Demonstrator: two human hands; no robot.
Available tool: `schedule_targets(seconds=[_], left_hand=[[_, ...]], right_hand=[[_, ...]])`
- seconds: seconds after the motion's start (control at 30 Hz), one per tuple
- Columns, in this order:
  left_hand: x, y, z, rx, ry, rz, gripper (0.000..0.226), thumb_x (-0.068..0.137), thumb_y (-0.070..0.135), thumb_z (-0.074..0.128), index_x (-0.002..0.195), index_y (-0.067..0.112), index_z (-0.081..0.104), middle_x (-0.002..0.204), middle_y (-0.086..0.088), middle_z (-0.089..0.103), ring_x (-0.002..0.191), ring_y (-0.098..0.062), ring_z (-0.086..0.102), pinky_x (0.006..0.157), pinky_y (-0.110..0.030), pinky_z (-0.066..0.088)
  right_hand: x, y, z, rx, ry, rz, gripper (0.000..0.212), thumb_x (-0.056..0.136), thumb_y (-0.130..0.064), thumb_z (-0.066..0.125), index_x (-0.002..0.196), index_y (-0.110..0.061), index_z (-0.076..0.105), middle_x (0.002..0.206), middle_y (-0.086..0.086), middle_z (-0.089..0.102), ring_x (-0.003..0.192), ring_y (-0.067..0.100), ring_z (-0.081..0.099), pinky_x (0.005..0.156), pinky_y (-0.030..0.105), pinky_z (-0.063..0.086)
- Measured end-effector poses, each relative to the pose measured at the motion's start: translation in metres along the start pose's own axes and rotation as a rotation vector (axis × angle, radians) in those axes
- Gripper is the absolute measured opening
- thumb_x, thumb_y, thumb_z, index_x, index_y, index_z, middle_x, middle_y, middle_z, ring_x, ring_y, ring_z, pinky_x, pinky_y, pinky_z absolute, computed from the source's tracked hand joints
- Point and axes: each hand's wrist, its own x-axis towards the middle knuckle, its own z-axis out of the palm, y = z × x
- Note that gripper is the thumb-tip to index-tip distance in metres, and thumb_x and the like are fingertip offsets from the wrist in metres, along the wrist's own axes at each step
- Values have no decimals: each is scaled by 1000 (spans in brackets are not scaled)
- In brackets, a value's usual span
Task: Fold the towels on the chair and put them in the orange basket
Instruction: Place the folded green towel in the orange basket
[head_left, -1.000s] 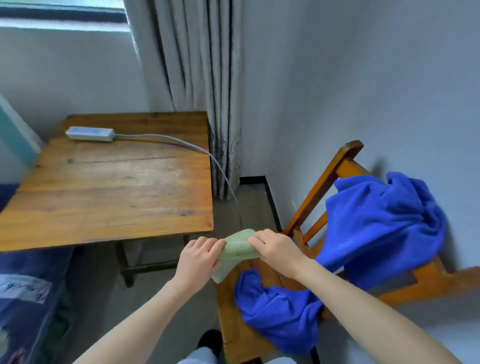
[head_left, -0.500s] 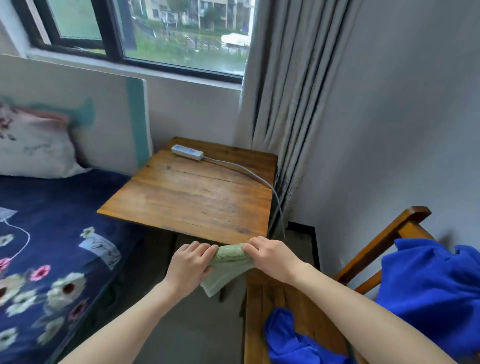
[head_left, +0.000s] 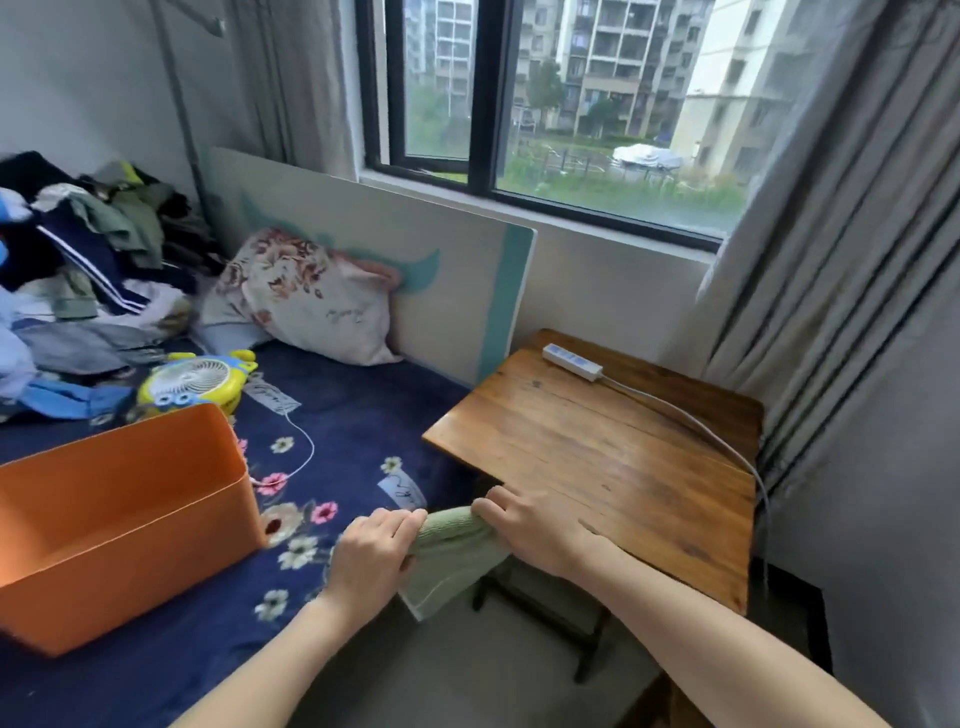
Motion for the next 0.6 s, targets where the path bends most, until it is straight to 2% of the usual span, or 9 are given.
schedule_targets(seconds=[0.1, 0.2, 0.27, 0.3, 0.47, 0.6], left_hand=[[-34, -26, -18, 70, 13, -108, 84, 32, 7, 86, 106, 17, 49, 80, -1, 69, 66, -20, 66, 54, -24, 52], [-64, -50, -27, 104, -28, -197, 92, 27, 12, 87, 110, 20, 48, 85, 4, 67, 76, -15, 61, 58, -24, 49], [-77, -61, -33, 108, -60, -245, 91, 27, 17, 86, 110, 22, 48, 86, 7, 67, 82, -10, 50, 64, -20, 42], [-82, -64, -38, 115, -72, -275, 90, 27, 17, 86, 108, 23, 48, 86, 8, 67, 83, -8, 47, 65, -19, 39], [-99, -70, -54, 137, -108, -380, 79, 32, 19, 88, 101, 27, 49, 84, 12, 66, 80, -6, 50, 69, -21, 34], [-108, -66, -63, 171, -125, -497, 70, 39, 25, 87, 97, 33, 47, 83, 17, 66, 77, -3, 55, 69, -20, 34]], right_hand=[[45, -22, 14, 76, 8, -116, 32, 65, -12, 71, 93, -14, 55, 76, 1, 58, 61, 18, 57, 40, 25, 45], [81, -39, 23, 74, 19, -231, 29, 68, -16, 69, 91, -16, 52, 76, -1, 58, 63, 16, 58, 40, 22, 43], [99, -45, 29, 82, 33, -277, 16, 72, -16, 55, 88, -16, 53, 75, -2, 58, 62, 15, 57, 40, 22, 41], [105, -48, 34, 106, 35, -304, 16, 73, -15, 51, 89, -16, 54, 75, -2, 58, 61, 16, 58, 40, 22, 42], [127, -52, 55, 183, 22, -405, 44, 62, -19, 78, 99, -17, 53, 79, -3, 61, 65, 13, 61, 42, 21, 46], [142, -57, 69, 245, 57, -473, 45, 55, -20, 81, 94, -17, 59, 78, -4, 61, 63, 13, 61, 40, 21, 46]])
